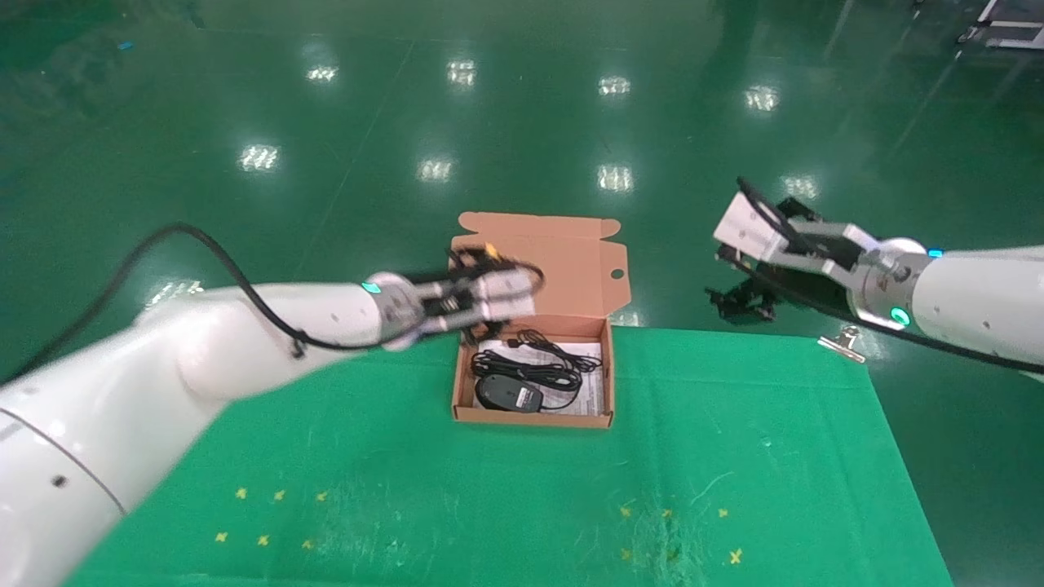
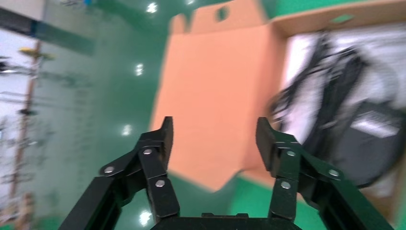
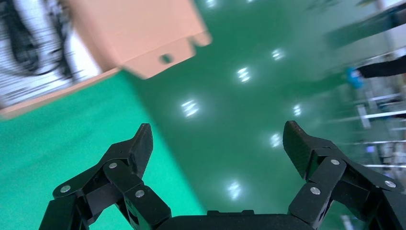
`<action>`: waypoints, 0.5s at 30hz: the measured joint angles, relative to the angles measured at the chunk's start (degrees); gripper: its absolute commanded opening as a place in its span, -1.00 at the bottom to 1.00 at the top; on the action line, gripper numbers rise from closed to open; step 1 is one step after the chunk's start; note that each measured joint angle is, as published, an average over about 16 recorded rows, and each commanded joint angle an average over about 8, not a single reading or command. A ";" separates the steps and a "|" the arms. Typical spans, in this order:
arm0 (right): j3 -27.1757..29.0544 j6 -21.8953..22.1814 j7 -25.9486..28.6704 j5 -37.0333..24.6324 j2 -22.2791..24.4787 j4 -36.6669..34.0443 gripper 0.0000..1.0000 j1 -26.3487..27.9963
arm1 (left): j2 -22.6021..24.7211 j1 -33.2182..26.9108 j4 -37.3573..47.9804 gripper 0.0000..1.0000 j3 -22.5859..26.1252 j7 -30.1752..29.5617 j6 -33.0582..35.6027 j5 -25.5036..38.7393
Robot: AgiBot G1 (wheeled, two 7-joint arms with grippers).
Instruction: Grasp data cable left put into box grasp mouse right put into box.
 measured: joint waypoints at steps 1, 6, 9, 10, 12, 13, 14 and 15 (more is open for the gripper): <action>0.13 0.14 -0.07 -0.20 -0.03 -0.02 1.00 0.27 | -0.10 -0.53 0.32 1.00 -0.01 -0.29 -0.54 0.47; 0.67 0.57 -0.67 -1.39 -0.25 -0.10 1.00 1.91 | -0.37 -3.17 2.46 1.00 -0.01 -1.96 -3.60 3.59; 0.90 0.58 -1.06 -2.05 -0.43 -0.15 1.00 2.83 | -0.38 -4.37 3.67 1.00 0.04 -2.94 -5.30 5.45; 0.96 0.55 -1.18 -2.23 -0.50 -0.17 1.00 3.10 | -0.36 -4.66 4.01 1.00 0.05 -3.27 -5.82 6.04; 1.09 0.40 -1.47 -2.47 -0.61 -0.19 1.00 3.54 | -0.37 -5.11 4.54 1.00 0.05 -3.84 -6.72 7.03; 1.17 0.28 -1.63 -2.51 -0.65 -0.19 1.00 3.69 | -0.38 -5.24 4.72 1.00 0.04 -4.09 -7.07 7.44; 1.29 0.10 -1.82 -2.47 -0.68 -0.18 1.00 3.78 | -0.43 -5.31 4.84 1.00 -0.01 -4.30 -7.31 7.74; 1.45 -0.14 -2.04 -2.33 -0.69 -0.16 1.00 3.80 | -0.52 -5.30 4.87 1.00 -0.11 -4.50 -7.43 7.90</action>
